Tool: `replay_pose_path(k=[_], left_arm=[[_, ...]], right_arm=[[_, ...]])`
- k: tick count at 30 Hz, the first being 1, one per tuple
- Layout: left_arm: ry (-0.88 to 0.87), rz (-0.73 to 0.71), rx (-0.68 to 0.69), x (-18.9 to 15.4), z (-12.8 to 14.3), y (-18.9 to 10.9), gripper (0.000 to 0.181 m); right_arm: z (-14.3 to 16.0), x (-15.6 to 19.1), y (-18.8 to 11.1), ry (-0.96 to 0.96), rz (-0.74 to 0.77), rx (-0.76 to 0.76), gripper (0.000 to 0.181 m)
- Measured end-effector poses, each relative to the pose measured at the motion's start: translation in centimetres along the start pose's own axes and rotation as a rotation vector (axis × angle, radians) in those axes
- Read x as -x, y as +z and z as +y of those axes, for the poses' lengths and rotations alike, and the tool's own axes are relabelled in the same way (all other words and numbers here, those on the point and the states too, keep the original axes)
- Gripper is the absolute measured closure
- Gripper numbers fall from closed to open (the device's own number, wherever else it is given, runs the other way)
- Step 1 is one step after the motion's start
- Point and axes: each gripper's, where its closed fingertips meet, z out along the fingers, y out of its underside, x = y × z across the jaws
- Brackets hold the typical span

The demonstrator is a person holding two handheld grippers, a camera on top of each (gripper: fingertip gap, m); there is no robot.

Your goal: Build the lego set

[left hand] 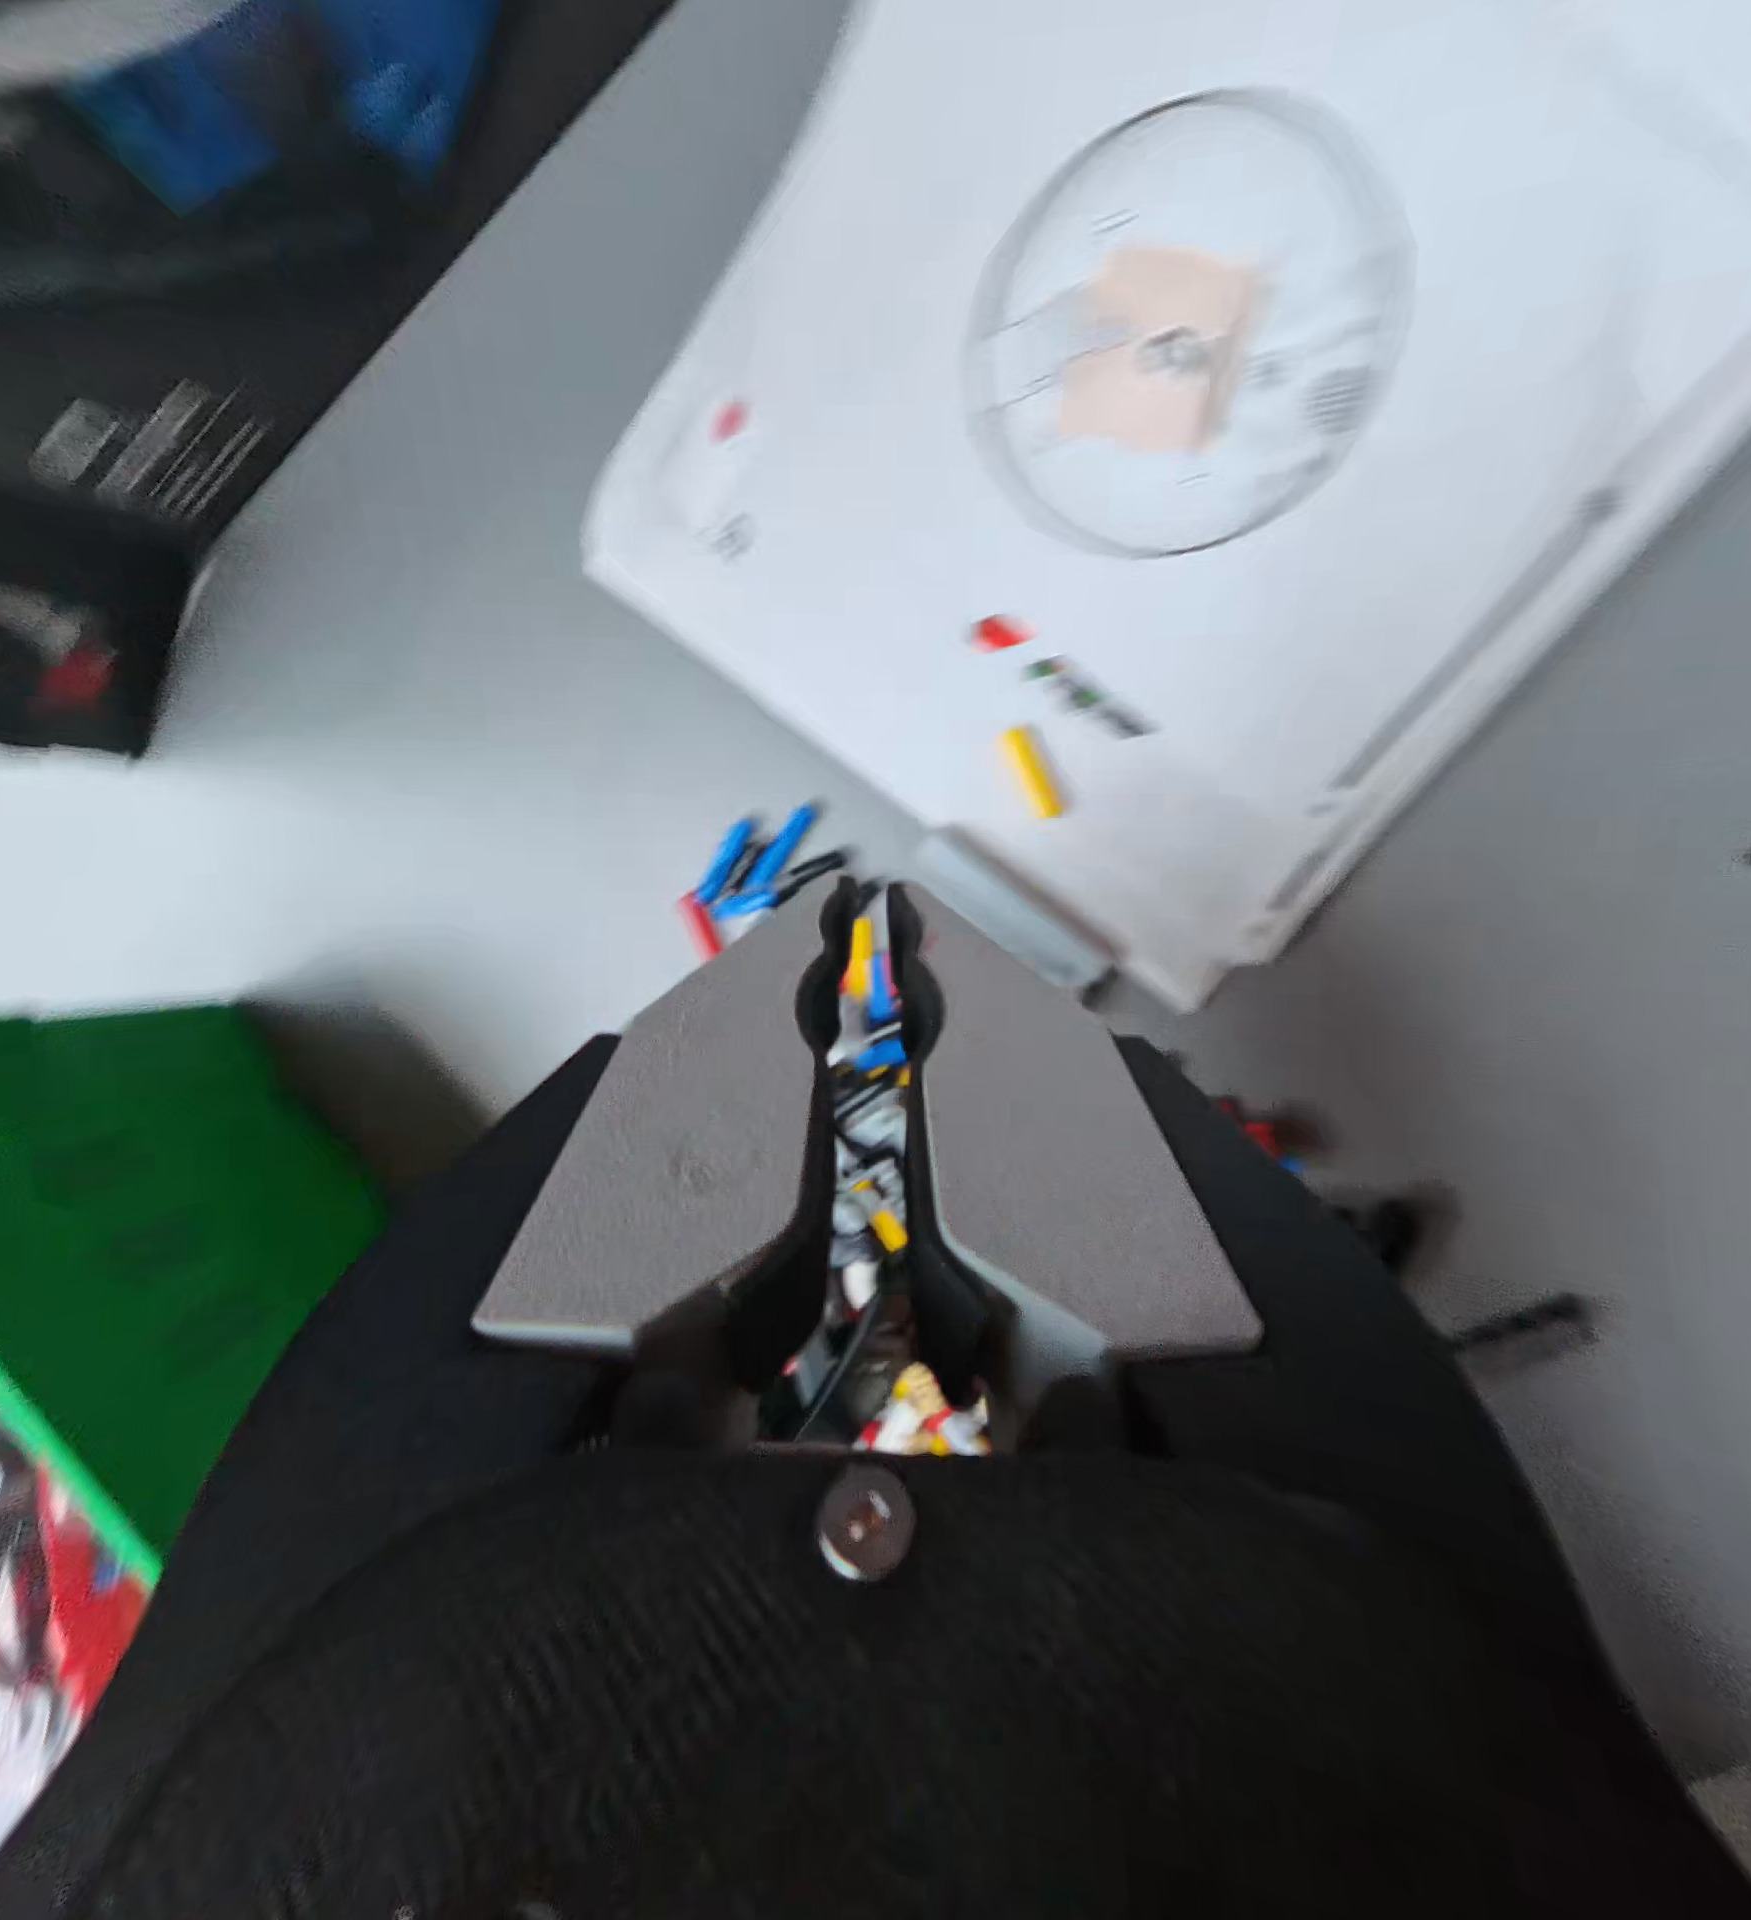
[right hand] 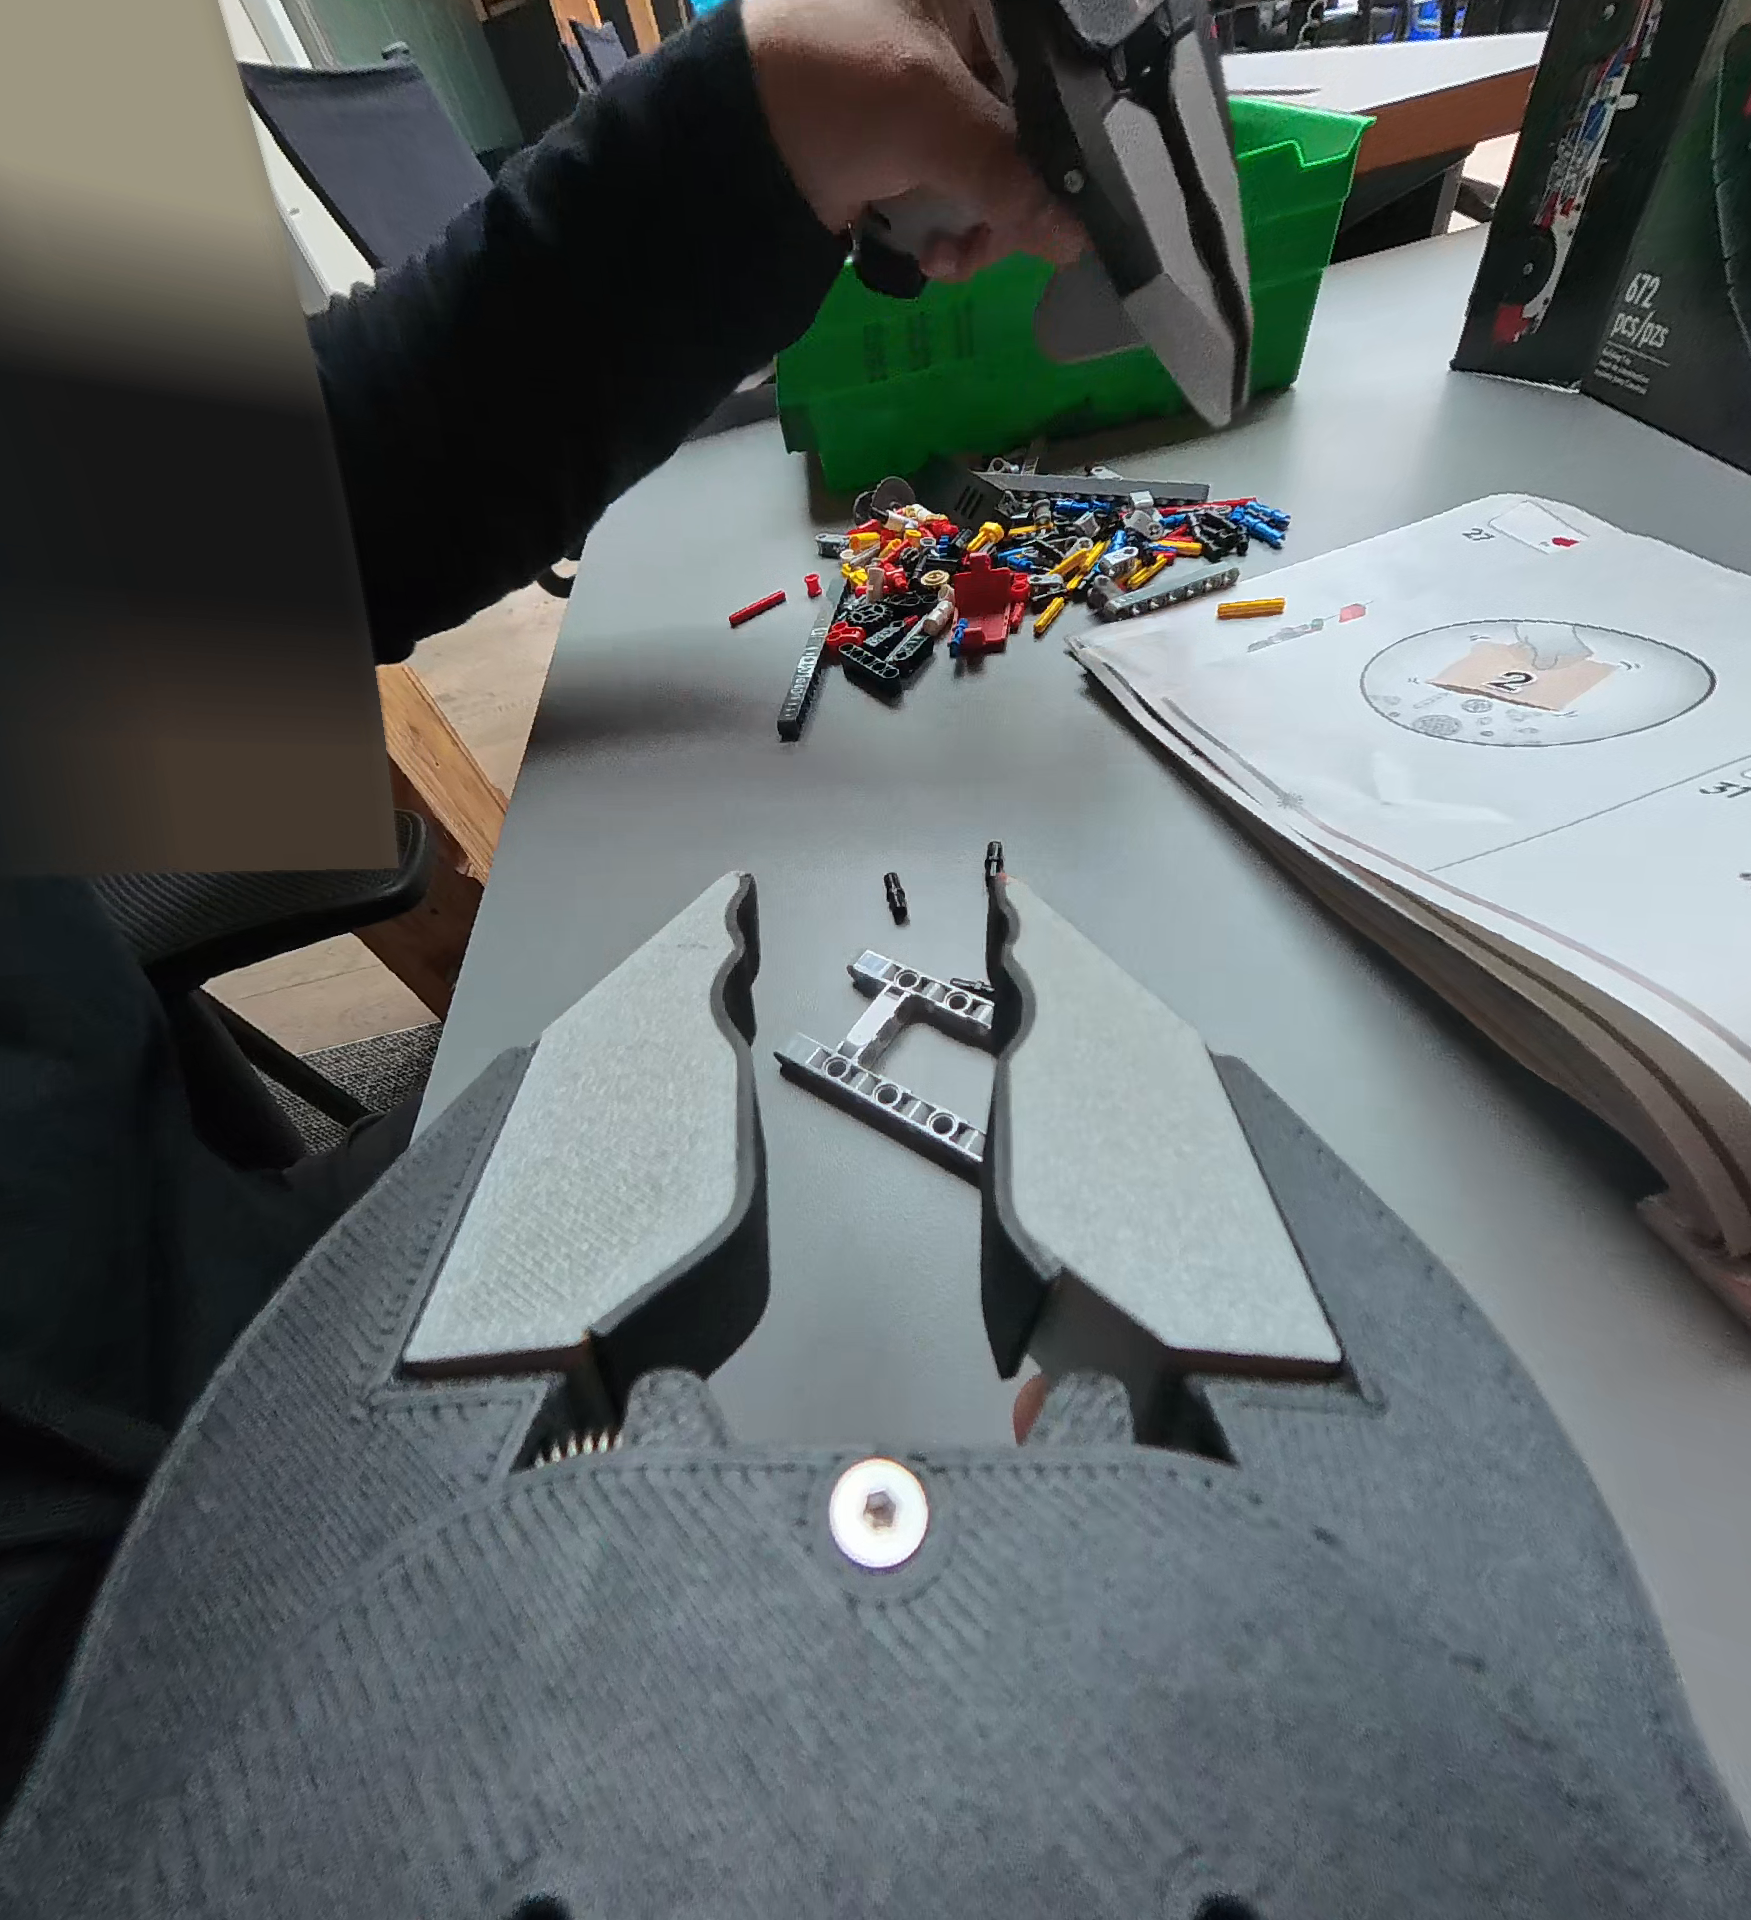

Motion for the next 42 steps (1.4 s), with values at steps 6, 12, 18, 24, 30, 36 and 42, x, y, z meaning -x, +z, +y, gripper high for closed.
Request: replay_pose_path(k=[6, 12, 18, 24, 30, 36, 42], left_arm=[[-0.156, 0.092, -0.003, 1.9, 2.9, 1.5, 0.174], [-0.007, 0.122, 0.018, 1.1, 3.0, 3.0, 0.172], [0.056, 0.139, 0.029, 1.1, 2.6, 3.8, 0.17], [0.087, 0.142, 0.058, 1.1, 2.6, 4.2, 0.169], [0.067, 0.124, 0.004, 2.3, 1.6, 3.0, 0.17], [0.076, 0.123, 0.007, 2.3, 1.3, 3.1, 0.172], [0.181, 0.163, 0.088, 1.5, 2.1, 4.7, 0.172]], right_arm=[[0.1, -0.1, 0.1, 0.005, 0.001, 0.006, 0.141], [0.1, -0.1, 0.1, 0.01, -0.001, 0.006, 0.142], [0.1, -0.1, 0.1, 0.015, -0.003, 0.008, 0.142], [0.1, -0.1, 0.1, 0.016, -0.005, 0.006, 0.143], [0.1, -0.1, 0.1, 0.016, -0.008, 0.009, 0.143], [0.1, -0.1, 0.1, 0.018, -0.01, 0.01, 0.144], [0.1, 0.0, 0.1, 0.009, -0.009, 0.007, 0.144]])
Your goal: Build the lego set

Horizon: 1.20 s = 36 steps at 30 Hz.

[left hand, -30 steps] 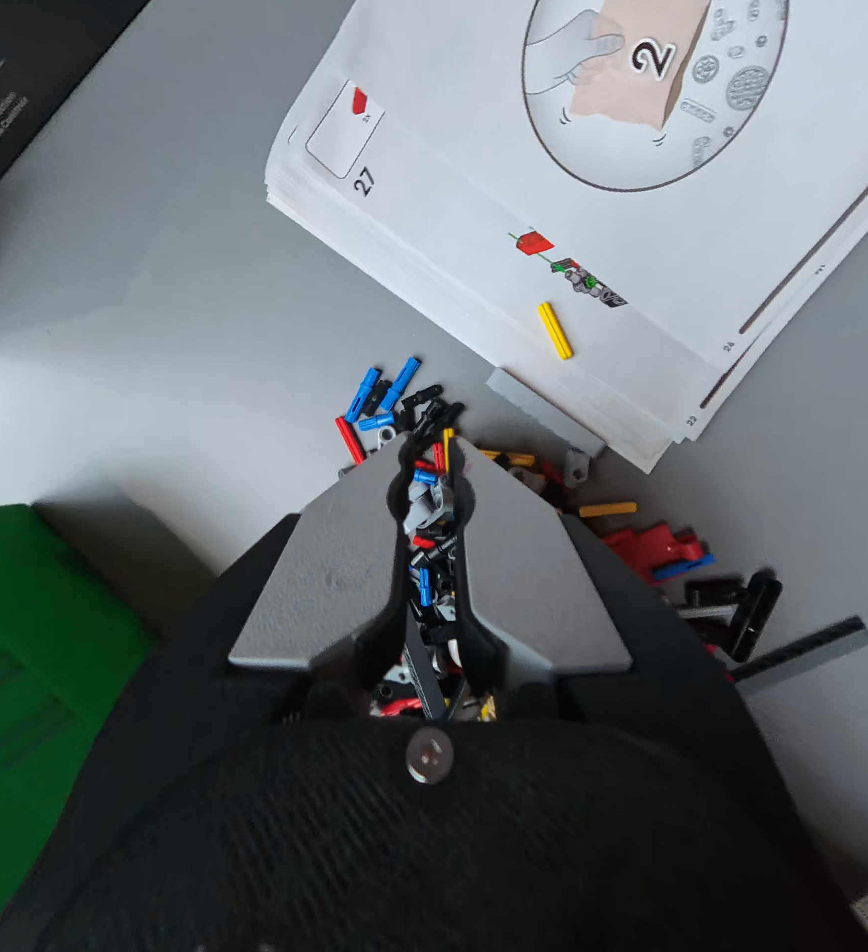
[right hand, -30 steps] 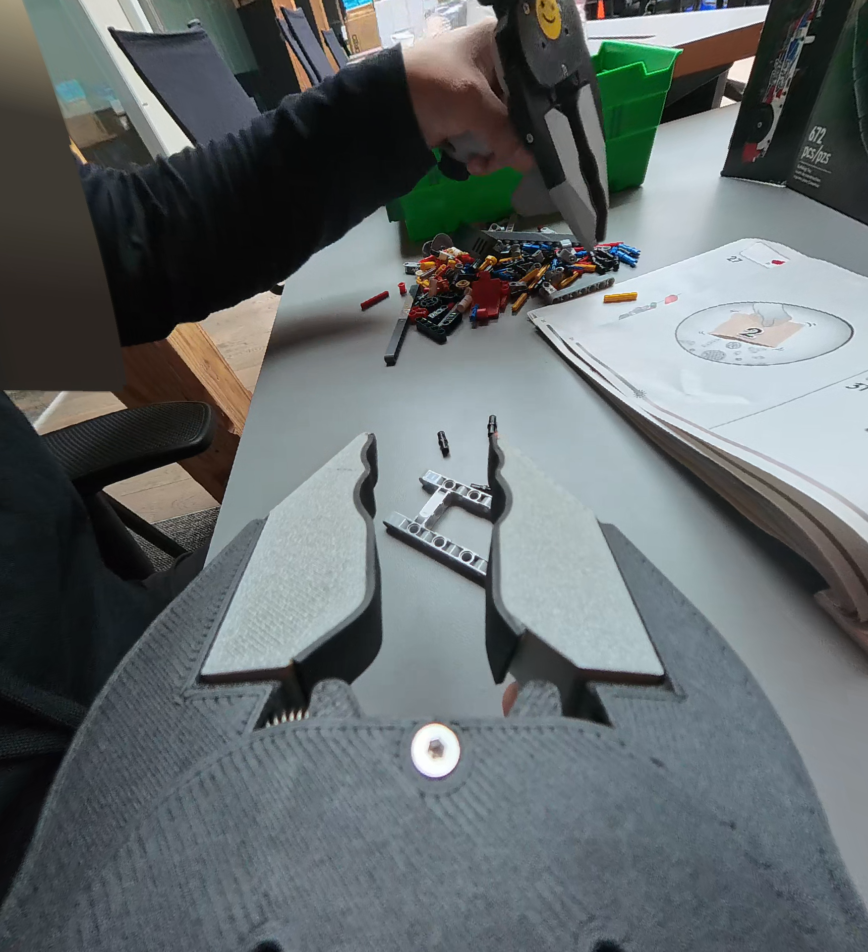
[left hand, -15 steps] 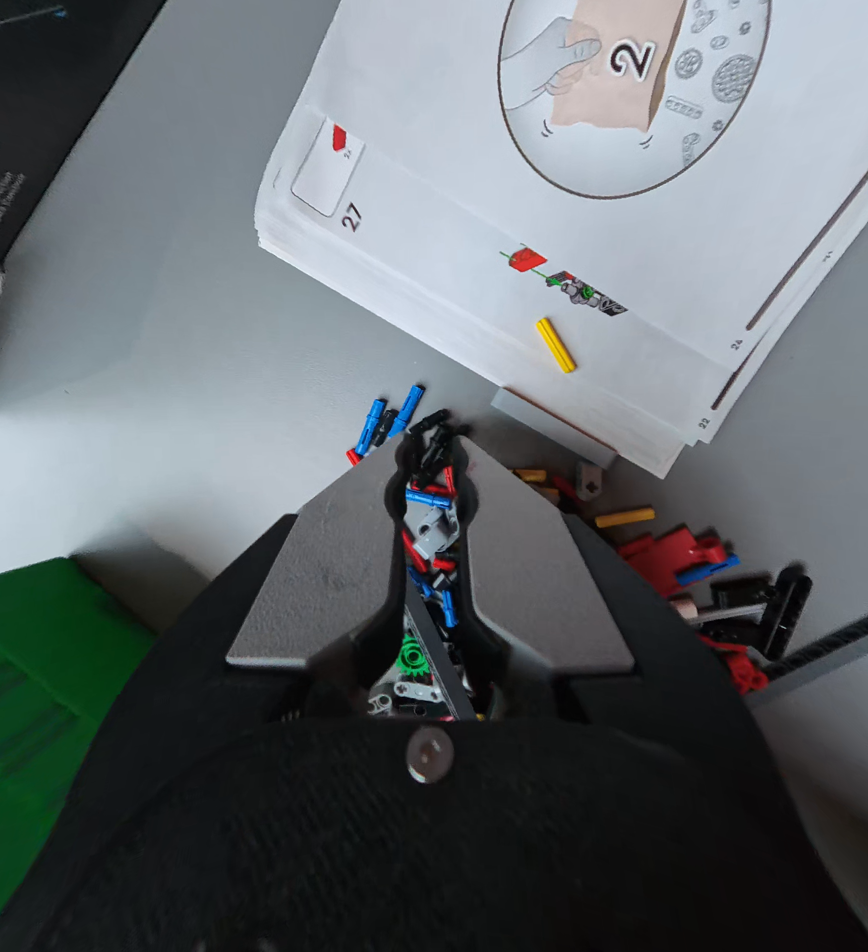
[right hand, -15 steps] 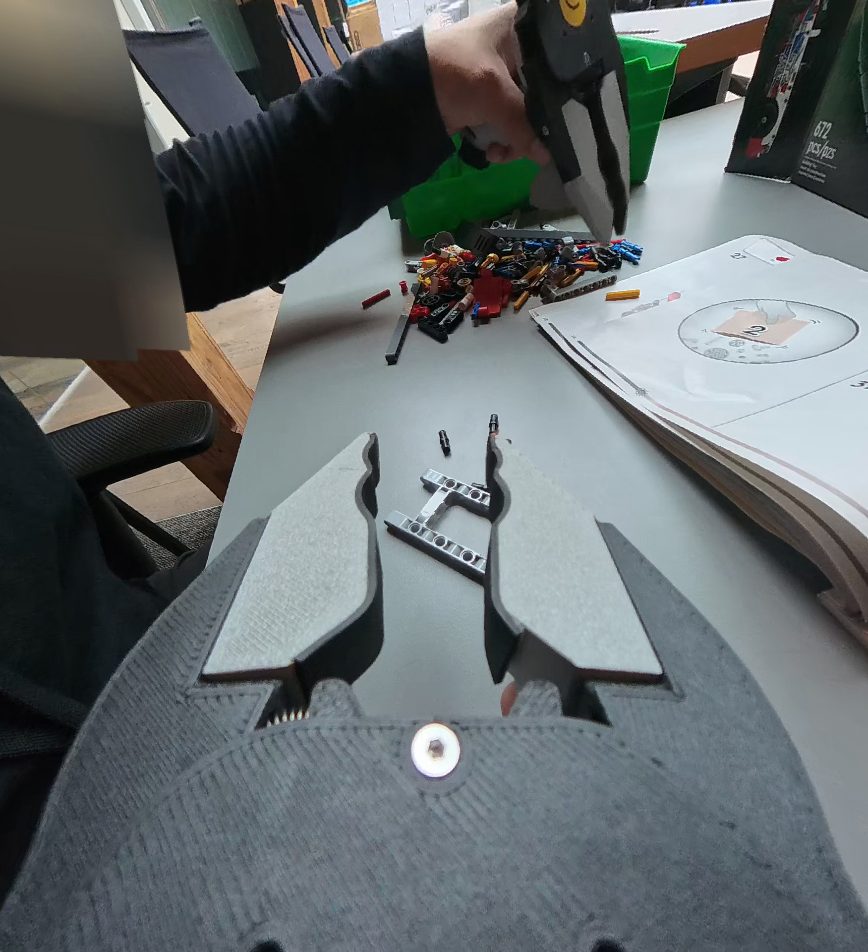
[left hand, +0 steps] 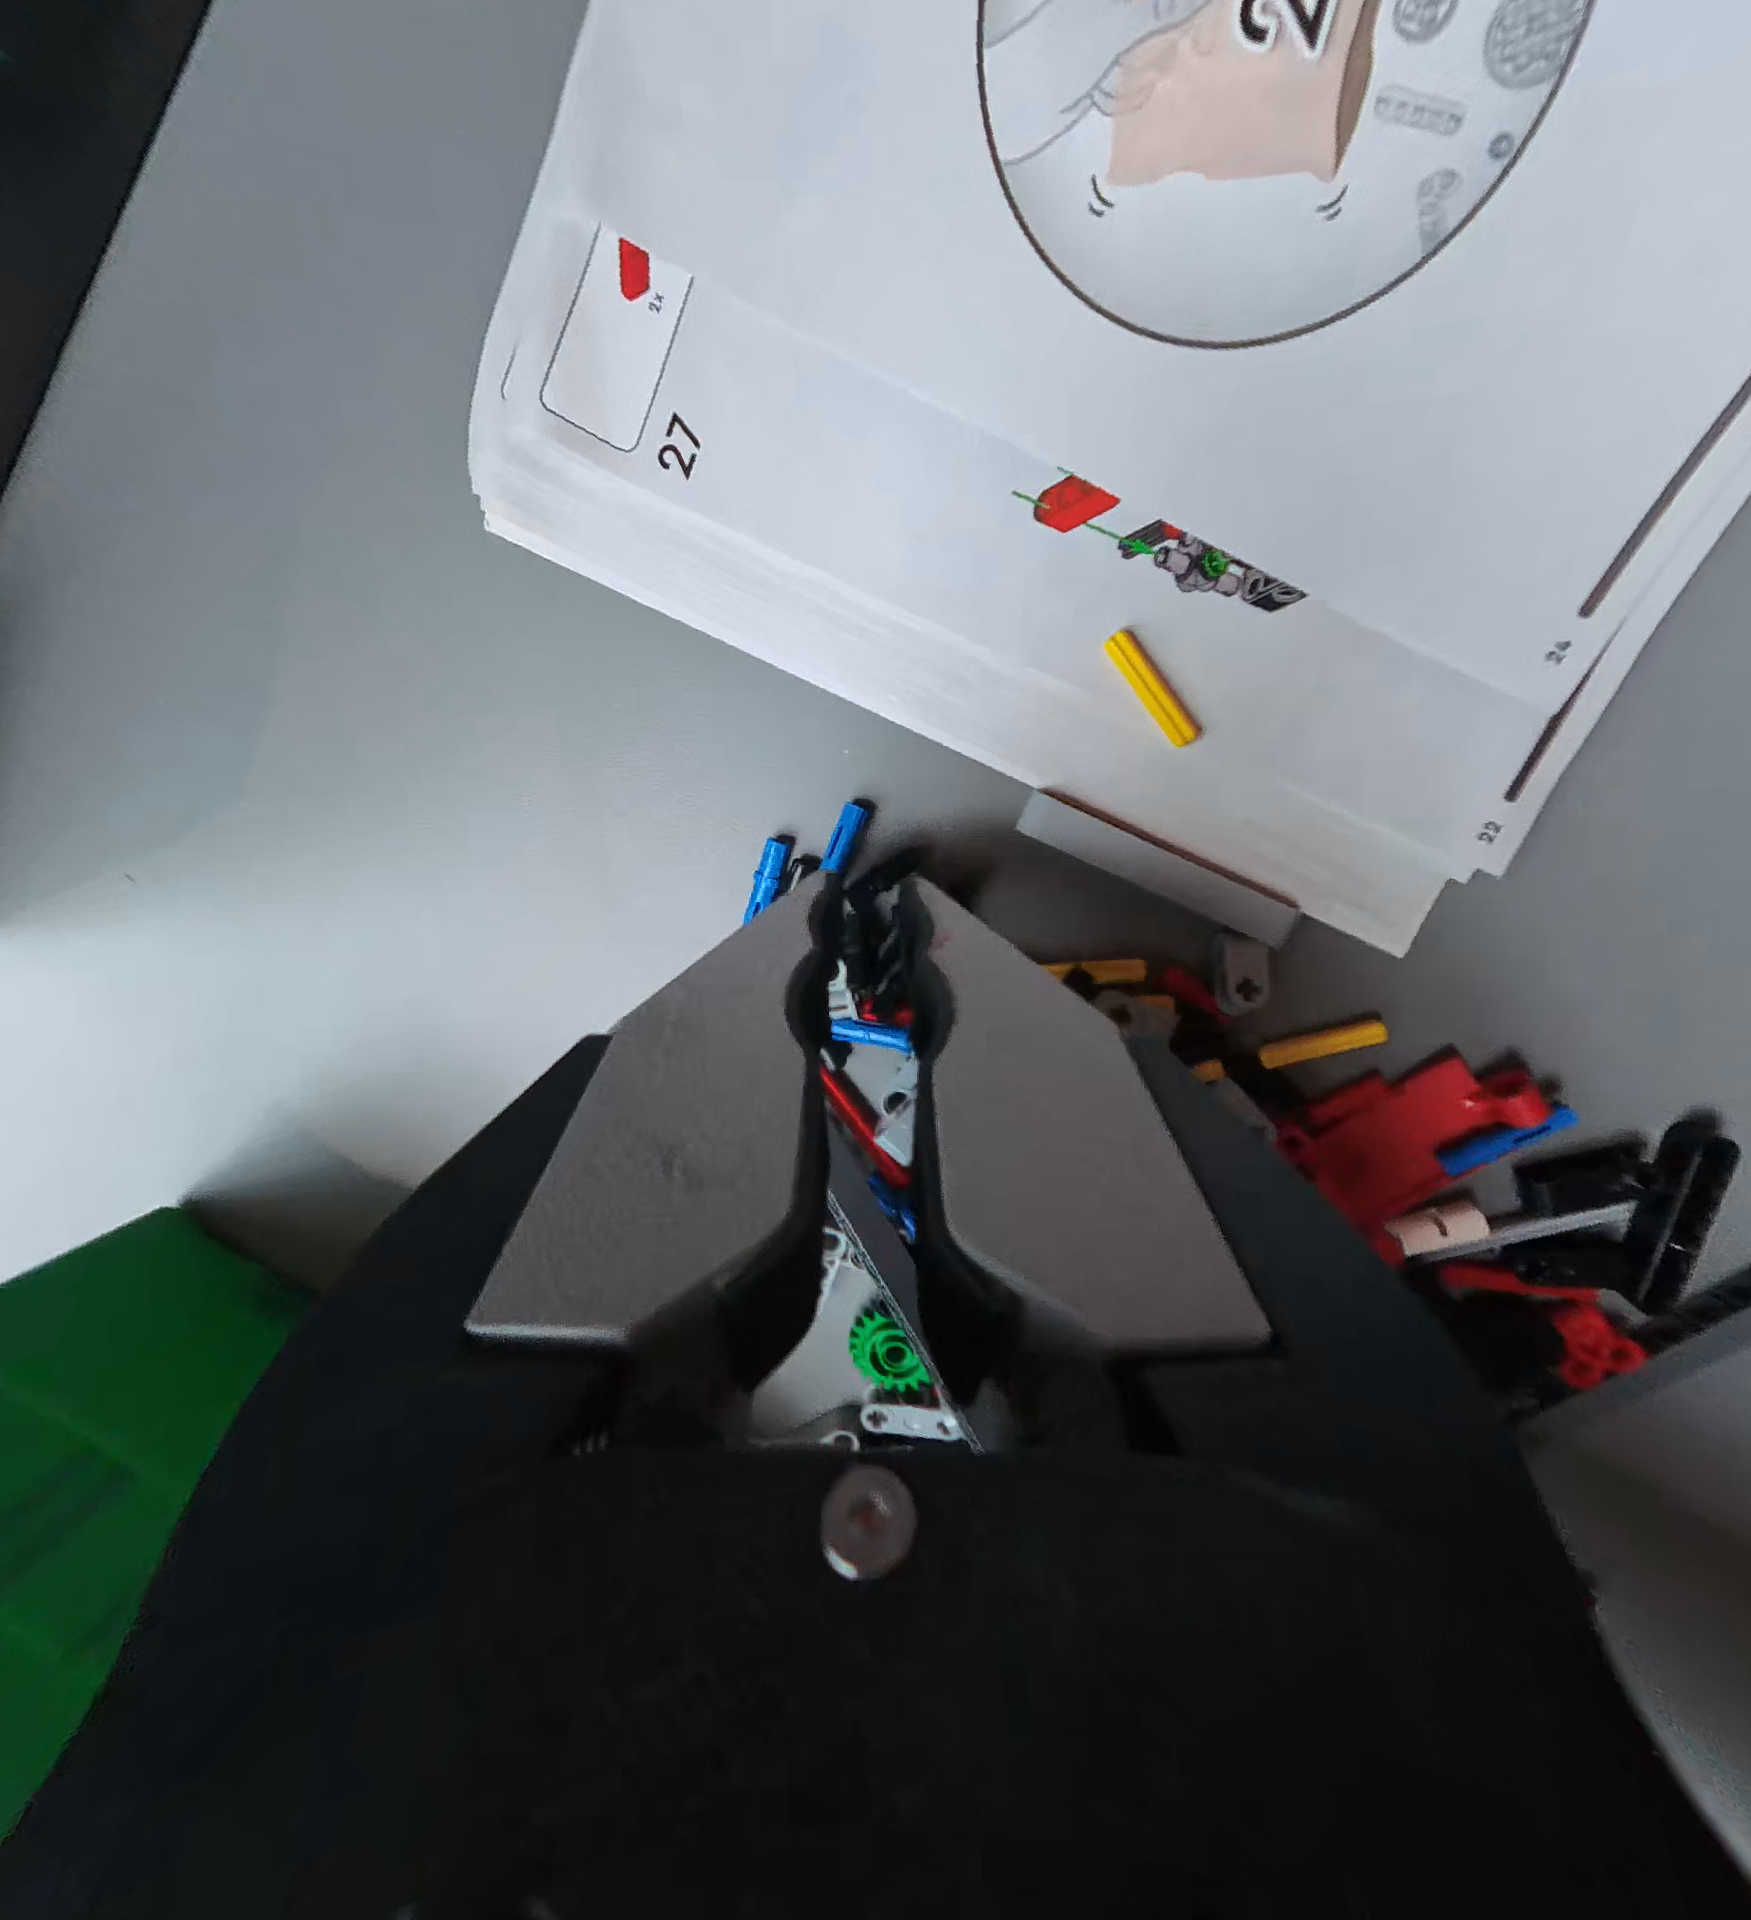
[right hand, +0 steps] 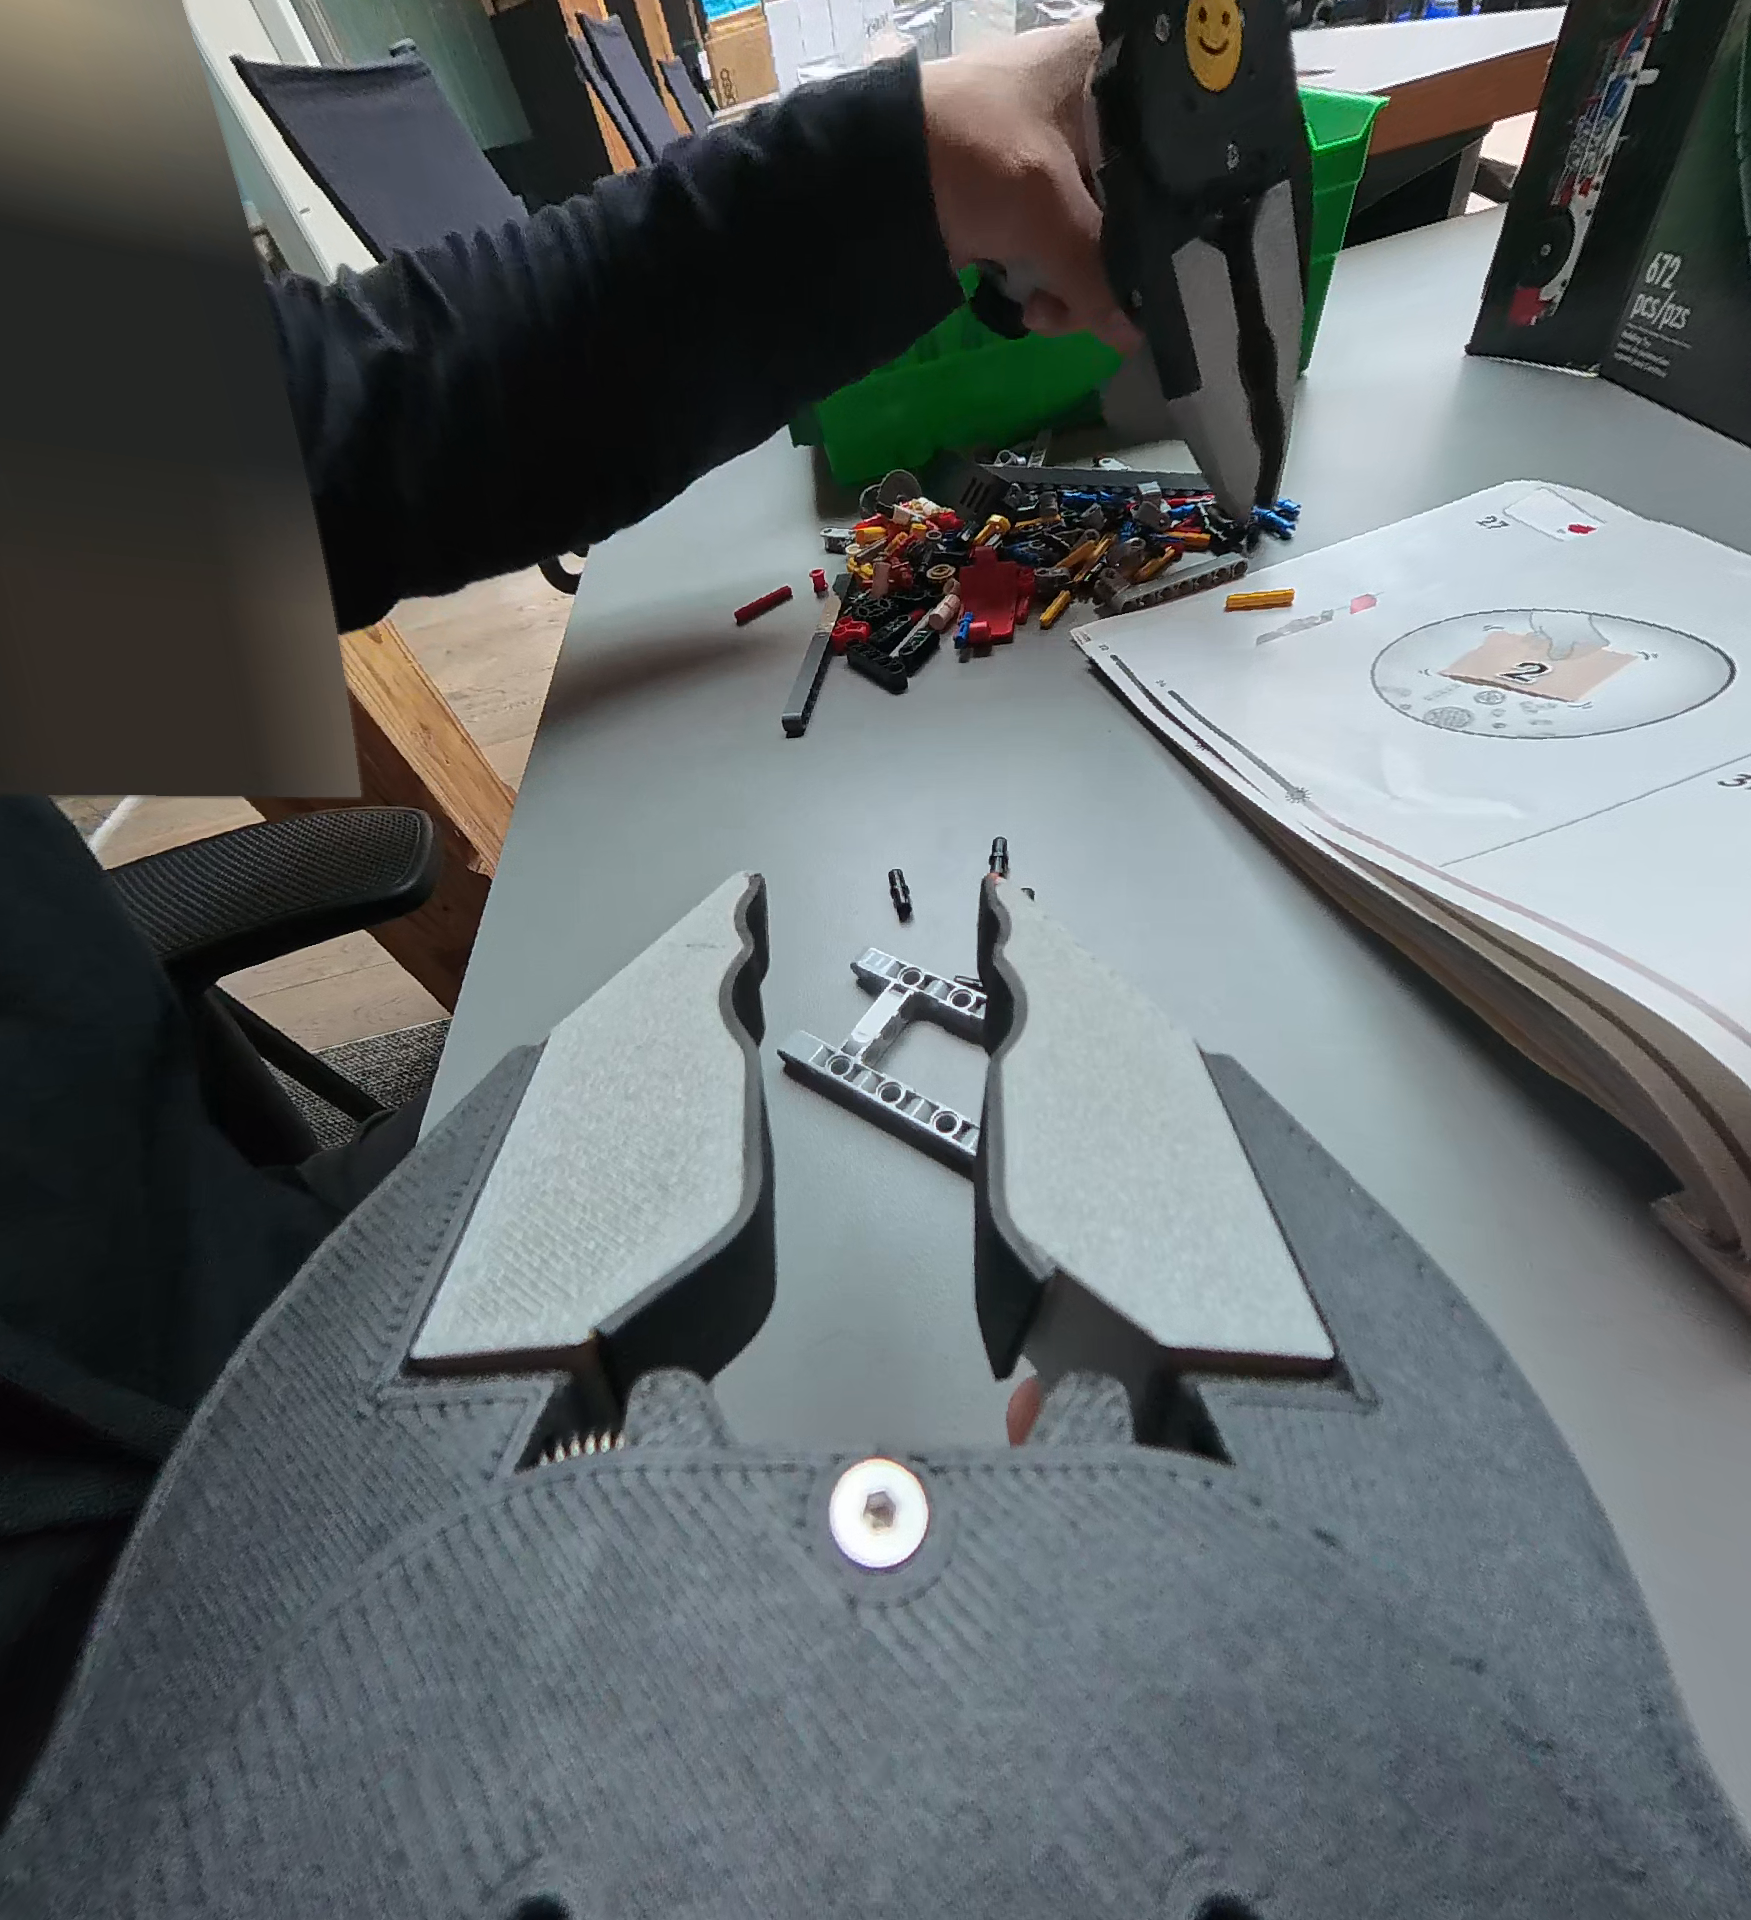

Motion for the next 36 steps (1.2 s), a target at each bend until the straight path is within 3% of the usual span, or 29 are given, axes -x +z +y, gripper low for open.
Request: replay_pose_path(k=[7, 18, 27, 36], left_arm=[[0.083, 0.031, 0.075, -0.1, 0.6, 0.5, 0.173], [0.139, 0.041, -0.006, -0.9, -0.7, -0.4, 0.174], [0.236, 0.08, 0.049, -1.6, -0.5, 0.4, 0.169], [0.199, 0.057, 0.069, -0.8, -0.4, 0.8, 0.178]], right_arm=[[-0.1, 0.0, -0.1, 0.012, -0.007, -0.006, 0.144], [0.0, 0.1, 0.0, 0.008, -0.011, -0.002, 0.145], [0.0, 0.0, 0.0, 0.029, -0.015, -0.005, 0.146], [0.0, 0.2, 0.0, 0.022, -0.021, -0.004, 0.147]])
